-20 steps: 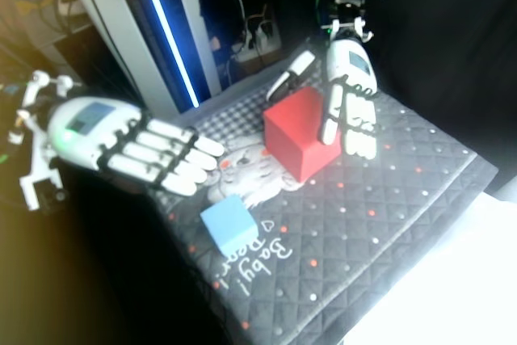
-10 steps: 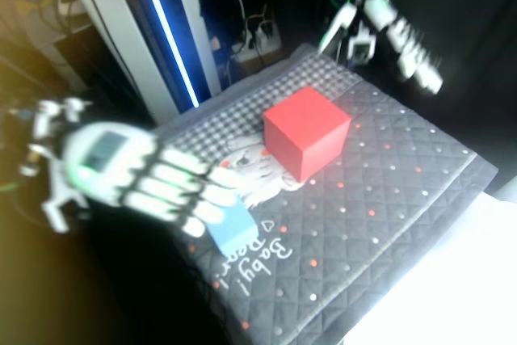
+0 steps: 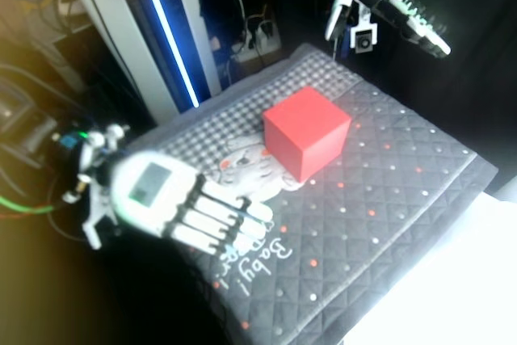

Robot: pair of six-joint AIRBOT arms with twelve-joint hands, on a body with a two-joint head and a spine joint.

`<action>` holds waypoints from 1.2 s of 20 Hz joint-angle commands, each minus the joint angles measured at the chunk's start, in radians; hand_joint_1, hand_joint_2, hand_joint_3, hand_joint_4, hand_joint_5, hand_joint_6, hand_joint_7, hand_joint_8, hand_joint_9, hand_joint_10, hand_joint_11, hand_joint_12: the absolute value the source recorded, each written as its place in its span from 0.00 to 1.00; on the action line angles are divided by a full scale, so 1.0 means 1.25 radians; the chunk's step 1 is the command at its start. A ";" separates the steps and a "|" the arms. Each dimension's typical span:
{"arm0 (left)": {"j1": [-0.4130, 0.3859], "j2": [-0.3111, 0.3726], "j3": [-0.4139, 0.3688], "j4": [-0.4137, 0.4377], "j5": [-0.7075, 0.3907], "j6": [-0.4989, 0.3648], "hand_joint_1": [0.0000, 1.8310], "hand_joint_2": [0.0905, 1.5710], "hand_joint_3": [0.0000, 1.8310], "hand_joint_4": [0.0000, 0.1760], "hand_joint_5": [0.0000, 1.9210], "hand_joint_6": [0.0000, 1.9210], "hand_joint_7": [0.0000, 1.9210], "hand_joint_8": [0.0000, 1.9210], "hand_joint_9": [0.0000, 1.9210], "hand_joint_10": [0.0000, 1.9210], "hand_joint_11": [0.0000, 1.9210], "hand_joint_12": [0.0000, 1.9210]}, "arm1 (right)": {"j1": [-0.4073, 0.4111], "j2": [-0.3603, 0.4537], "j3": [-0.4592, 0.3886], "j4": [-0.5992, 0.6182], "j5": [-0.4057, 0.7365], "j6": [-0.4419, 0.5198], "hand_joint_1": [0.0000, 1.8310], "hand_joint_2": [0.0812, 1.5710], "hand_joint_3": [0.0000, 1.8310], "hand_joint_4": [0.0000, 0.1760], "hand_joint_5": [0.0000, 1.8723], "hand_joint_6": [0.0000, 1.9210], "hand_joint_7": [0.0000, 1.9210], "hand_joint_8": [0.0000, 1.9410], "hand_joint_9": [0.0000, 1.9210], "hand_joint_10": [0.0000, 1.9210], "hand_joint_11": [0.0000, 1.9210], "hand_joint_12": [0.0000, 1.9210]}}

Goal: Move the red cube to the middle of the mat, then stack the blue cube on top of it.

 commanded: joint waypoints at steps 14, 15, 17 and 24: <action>0.049 0.015 -0.010 -0.035 -0.186 -0.003 0.24 0.65 0.00 0.58 0.04 0.00 0.00 0.00 0.00 0.00 0.00 0.00 | 0.180 0.076 -0.068 -0.187 0.047 0.002 0.86 0.48 0.48 0.00 0.72 1.00 0.74 1.00 0.77 1.00 0.82 1.00; 0.050 0.015 -0.010 -0.038 -0.188 -0.003 0.23 0.66 0.00 0.46 0.04 0.00 0.00 0.00 0.00 0.00 0.00 0.00 | 0.210 0.077 -0.073 -0.209 0.047 0.002 0.87 0.44 0.53 0.00 0.74 1.00 0.75 1.00 0.78 1.00 0.81 1.00; 0.051 0.014 -0.008 -0.042 -0.189 -0.003 0.22 0.67 0.01 0.33 0.04 0.00 0.00 0.00 0.00 0.00 0.00 0.00 | 0.255 0.075 -0.079 -0.245 0.048 0.002 0.86 0.48 0.47 0.00 0.69 1.00 0.73 1.00 0.76 1.00 0.81 1.00; 0.054 0.009 -0.002 -0.054 -0.206 -0.002 0.25 0.68 0.00 0.28 0.05 0.00 0.00 0.00 0.00 0.00 0.00 0.00 | 0.371 0.046 -0.082 -0.418 0.071 0.105 0.52 0.68 0.40 0.00 0.28 1.00 0.68 1.00 0.76 1.00 0.81 1.00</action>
